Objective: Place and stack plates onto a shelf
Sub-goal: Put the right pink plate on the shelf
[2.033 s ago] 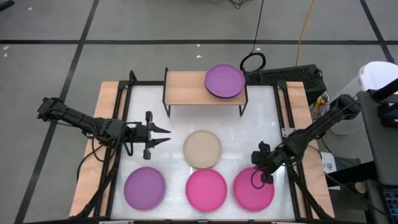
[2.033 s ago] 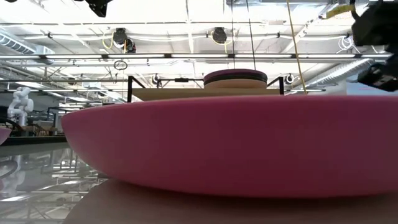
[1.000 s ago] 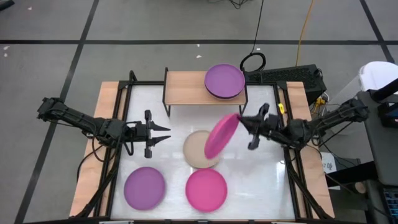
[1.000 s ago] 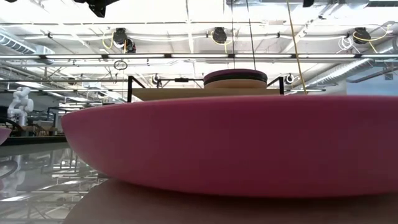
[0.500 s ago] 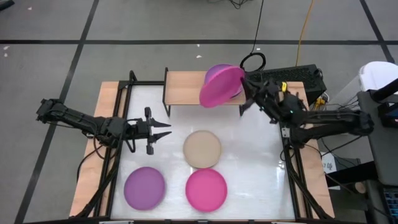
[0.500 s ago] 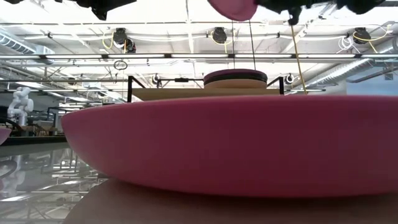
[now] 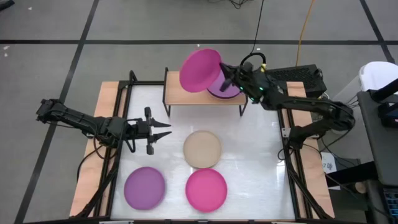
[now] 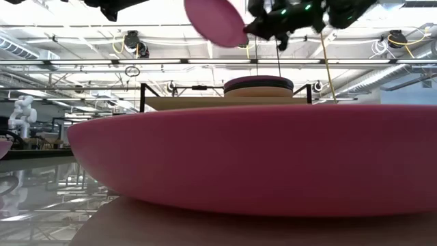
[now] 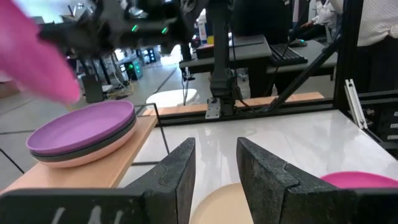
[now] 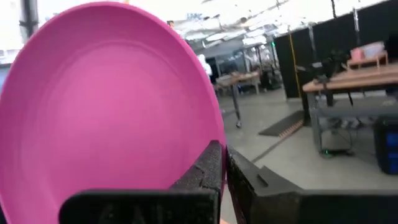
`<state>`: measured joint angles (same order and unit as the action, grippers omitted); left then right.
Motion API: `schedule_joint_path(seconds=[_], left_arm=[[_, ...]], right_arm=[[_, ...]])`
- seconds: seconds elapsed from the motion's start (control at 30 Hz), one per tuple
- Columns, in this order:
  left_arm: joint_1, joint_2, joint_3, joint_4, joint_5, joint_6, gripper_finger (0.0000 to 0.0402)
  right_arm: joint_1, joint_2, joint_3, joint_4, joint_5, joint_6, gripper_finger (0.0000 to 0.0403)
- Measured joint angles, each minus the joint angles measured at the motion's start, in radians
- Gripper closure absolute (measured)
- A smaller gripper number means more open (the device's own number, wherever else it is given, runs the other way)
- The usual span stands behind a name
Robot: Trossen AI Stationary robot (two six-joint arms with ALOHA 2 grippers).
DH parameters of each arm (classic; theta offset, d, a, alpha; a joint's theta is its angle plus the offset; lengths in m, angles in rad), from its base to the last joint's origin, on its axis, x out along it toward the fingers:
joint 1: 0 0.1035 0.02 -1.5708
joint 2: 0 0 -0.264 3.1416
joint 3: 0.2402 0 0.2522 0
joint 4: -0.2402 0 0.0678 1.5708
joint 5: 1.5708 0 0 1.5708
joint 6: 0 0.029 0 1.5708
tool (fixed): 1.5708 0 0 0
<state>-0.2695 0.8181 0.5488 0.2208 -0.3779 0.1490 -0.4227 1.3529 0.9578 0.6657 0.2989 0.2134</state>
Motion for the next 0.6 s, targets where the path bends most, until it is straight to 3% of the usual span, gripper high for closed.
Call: schedule_joint_path(seconds=[0.4,0.6], left_arm=[[0.000,0.000,0.000,0.024,0.000,0.030,0.0279],[0.000,0.000,0.000,0.024,0.001,0.034,0.0279]], right_arm=[[-0.116,0.323,0.190,-0.059,-0.223,0.127,0.0403],[-0.127,0.391,0.197,-0.045,-0.247,0.113,0.0403]])
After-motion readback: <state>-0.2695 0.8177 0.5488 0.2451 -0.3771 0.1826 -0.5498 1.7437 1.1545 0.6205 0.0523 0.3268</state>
